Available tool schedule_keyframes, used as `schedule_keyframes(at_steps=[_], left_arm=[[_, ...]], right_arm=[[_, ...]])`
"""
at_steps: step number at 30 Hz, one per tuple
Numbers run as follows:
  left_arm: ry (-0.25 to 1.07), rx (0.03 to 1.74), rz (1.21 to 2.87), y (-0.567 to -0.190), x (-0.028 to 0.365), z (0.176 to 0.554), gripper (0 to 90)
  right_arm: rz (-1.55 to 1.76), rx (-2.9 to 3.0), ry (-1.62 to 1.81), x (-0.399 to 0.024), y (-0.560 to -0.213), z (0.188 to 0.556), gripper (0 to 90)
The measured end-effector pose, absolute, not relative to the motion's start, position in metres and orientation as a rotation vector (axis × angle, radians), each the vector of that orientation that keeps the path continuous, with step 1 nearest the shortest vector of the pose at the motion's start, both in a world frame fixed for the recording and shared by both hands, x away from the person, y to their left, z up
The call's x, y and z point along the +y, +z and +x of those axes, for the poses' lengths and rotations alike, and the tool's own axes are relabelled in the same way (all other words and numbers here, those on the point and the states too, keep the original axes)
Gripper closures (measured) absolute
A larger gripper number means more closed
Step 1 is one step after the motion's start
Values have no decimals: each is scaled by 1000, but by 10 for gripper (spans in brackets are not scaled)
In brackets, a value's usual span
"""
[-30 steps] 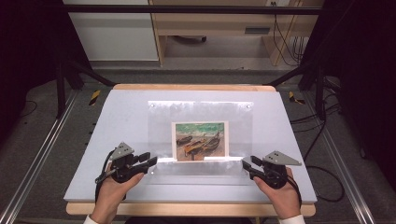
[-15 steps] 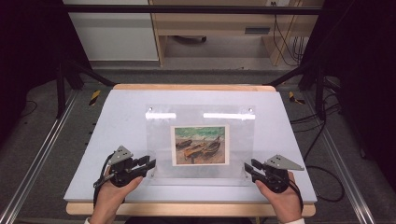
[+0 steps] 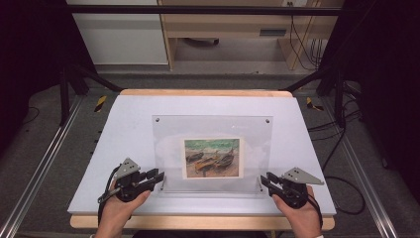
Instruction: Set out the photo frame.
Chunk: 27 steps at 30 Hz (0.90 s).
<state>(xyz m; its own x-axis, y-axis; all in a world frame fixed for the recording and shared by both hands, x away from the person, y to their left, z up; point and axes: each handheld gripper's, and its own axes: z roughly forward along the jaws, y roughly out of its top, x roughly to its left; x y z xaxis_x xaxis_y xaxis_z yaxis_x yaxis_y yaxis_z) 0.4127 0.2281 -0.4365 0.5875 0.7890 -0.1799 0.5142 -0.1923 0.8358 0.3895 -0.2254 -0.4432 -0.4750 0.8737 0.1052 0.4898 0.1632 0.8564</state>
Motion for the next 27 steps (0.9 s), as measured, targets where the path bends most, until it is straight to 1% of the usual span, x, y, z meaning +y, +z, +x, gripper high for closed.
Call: schedule_keyframes(at_steps=[27], left_arm=[[360,1035,1893,-437,229,407,687]], right_arm=[[1288,2037,1220,-225,-444,382,728]])
